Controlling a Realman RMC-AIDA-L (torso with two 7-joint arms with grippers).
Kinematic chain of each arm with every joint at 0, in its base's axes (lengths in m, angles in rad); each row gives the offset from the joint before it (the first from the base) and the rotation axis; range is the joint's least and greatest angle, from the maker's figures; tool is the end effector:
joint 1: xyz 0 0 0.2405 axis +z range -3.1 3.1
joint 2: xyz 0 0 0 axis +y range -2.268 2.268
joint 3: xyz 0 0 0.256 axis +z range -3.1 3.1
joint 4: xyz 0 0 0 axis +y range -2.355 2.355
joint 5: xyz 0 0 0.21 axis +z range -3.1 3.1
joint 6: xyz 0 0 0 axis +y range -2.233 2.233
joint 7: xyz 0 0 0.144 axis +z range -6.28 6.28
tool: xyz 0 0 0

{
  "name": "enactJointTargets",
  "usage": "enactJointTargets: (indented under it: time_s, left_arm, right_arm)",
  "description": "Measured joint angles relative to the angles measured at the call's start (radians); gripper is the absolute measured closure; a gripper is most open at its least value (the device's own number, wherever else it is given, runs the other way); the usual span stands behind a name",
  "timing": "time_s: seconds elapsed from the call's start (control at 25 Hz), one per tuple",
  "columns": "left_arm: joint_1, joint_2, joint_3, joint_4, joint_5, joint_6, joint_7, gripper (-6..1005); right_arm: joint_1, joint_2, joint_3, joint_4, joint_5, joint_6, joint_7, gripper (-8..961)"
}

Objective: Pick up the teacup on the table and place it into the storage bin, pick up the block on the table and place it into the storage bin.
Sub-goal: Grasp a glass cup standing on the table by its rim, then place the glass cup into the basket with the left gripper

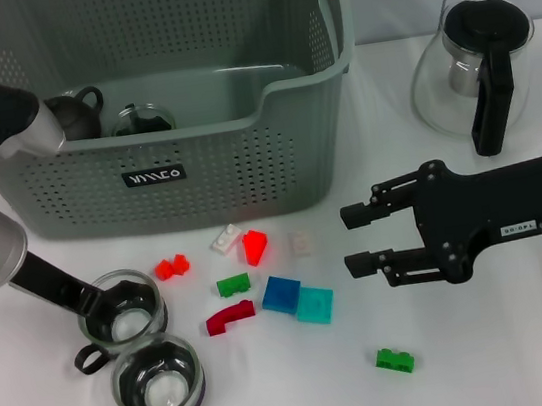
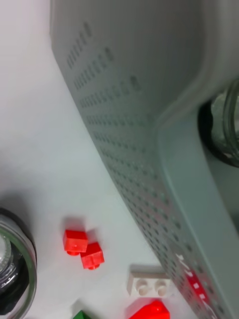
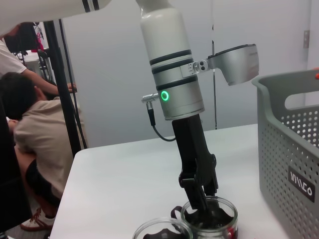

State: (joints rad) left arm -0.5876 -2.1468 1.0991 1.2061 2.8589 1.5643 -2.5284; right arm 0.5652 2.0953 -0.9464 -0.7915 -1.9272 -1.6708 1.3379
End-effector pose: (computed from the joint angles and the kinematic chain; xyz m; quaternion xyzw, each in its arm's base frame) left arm -0.2525 0.3482 0.0160 -0.8424 -0.4513 0.2120 0.2044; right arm 0.2060 0.3236 -0.0160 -0.9732 0.0650 0.2192 0.0235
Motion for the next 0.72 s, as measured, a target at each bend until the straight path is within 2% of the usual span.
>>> enactJointTargets:
  time_s: [0.4, 0.56, 0.6, 0.72]
  left_arm:
    - [-0.001, 0.015, -0.011, -0.004, 0.001, 0.004, -0.011, 753]
    - [-0.001, 0.018, -0.014, -0.004, 0.0, 0.004, -0.015, 908]
    - [-0.001, 0.019, -0.021, -0.003, -0.002, 0.005, -0.015, 947]
    - [-0.002, 0.023, -0.094, 0.006, -0.02, 0.023, 0.012, 954]
  right_arm:
    - [0.001, -0.004, 0.001, -0.001, 0.001, -0.001, 0.007, 418]
    - [0.001, -0.003, 0.001, -0.001, 0.001, -0.001, 0.007, 419]
    - [0.001, -0.003, 0.002, -0.001, 0.001, -0.001, 0.007, 419]
    - [0.001, -0.003, 0.003, -0.002, 0.001, -0.001, 0.007, 419]
